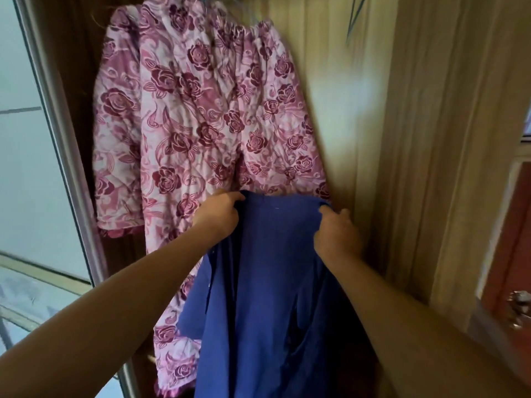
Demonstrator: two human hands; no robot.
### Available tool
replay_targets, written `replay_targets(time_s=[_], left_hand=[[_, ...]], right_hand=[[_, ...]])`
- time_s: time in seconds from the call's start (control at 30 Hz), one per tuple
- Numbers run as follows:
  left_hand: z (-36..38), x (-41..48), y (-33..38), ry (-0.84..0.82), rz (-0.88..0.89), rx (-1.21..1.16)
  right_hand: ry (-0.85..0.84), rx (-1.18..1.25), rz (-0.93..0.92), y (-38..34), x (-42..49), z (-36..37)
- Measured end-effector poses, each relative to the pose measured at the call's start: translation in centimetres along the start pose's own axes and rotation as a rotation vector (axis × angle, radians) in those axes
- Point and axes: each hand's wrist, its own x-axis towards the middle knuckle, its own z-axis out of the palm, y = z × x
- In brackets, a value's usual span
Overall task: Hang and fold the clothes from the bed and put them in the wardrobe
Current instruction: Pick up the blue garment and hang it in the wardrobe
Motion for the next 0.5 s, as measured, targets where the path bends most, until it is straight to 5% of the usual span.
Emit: replay_targets(time_s=[0.5], left_hand=[[0.5,13.6,1.2,-0.039,0.383,-0.176]], right_hand=[[0.19,-0.135,0.037,-1.2,8.3,-8.6]])
